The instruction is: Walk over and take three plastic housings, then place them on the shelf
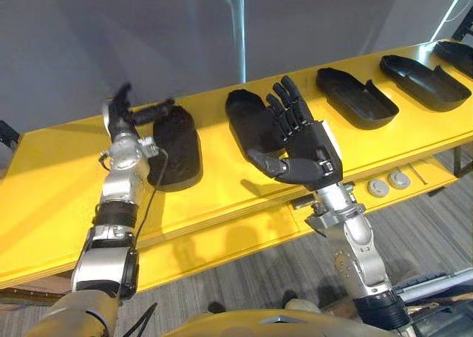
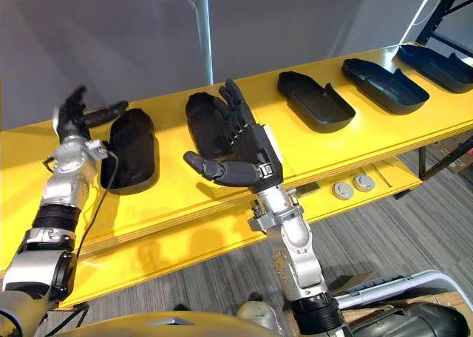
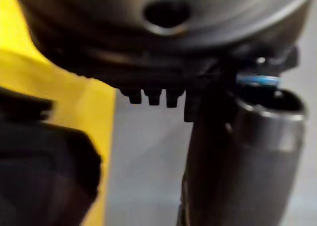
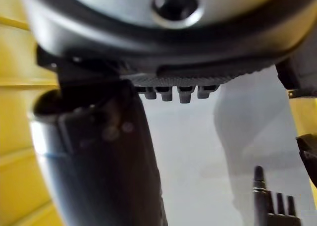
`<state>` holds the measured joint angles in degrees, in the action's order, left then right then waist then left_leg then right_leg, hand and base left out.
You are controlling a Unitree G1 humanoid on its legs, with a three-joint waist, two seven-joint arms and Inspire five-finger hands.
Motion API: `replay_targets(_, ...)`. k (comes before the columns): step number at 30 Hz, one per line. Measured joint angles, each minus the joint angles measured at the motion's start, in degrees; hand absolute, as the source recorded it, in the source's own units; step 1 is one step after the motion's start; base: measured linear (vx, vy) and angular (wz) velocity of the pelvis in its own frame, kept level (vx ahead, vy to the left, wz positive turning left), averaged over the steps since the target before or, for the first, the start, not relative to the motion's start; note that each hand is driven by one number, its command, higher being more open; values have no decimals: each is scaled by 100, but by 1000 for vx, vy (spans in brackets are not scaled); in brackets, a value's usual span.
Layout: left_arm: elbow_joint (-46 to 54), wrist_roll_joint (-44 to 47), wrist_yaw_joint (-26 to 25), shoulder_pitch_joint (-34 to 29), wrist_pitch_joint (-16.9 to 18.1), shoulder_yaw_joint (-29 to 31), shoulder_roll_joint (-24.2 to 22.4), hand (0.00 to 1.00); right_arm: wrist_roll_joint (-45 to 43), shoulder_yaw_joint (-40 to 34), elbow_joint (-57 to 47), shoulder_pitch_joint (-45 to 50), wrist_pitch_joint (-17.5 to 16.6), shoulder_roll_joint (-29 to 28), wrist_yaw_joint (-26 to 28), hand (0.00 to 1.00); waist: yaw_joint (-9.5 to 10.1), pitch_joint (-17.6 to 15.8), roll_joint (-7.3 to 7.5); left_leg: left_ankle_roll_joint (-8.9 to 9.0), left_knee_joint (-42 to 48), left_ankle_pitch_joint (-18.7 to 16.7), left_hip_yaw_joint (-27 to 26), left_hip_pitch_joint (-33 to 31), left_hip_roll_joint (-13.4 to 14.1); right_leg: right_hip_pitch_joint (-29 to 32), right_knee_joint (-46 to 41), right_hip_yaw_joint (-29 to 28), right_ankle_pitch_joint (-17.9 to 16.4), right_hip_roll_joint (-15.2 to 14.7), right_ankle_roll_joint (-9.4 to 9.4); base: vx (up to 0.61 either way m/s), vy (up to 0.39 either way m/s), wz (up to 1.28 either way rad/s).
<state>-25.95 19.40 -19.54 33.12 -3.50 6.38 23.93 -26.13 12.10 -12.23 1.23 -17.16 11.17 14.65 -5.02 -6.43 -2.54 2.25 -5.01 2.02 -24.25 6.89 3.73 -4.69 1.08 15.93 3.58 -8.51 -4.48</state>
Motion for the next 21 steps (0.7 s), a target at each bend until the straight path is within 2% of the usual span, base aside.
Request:
replay_targets(5,1140,-197,27,6,372,6,354,100,14,1,0,10,-67,-76,-121,100,47,2,-3,-15,0,-80,-60,139,3,-158,-7,147,0,-32,0,20,27,5)
replay_targets(10,2257,-199,15,-133,689,60,393,100,157,38,0,5,-124,-89,-179,100,170,18,-27,13,1,-69,-39,160,2,-227,0,334,-1,-45,0,25,15,7)
replay_targets(14,3449,-197,86,-1247,1033,340,246,100,-114,67,-1,1,-48,-65,142,100,173,70,-108,-6,22,-26,72,157,-2,-283,23,525,-1,-45,0,49,-2,14)
replay_targets(17,4301,-198,289,-2320,1130,602,-419,100,-505,-77,0,-11,219,73,864,100,240,113,-102,0,23,-18,287,159,-19,-452,130,771,-2,-42,-1,35,-2,35)
replay_targets(19,4548,-195,382,-3034,1241,660,-858,100,-521,-149,5,-23,419,339,1387,100,388,154,-86,-1,23,16,463,144,-40,-556,212,938,-2,-37,-2,14,-11,36)
replay_targets(21,4620,-193,435,-3413,1260,726,-1095,100,-514,-160,12,-34,441,518,1480,100,505,155,-84,-4,22,47,574,136,-44,-616,218,1055,-4,-35,-3,-17,-11,33)
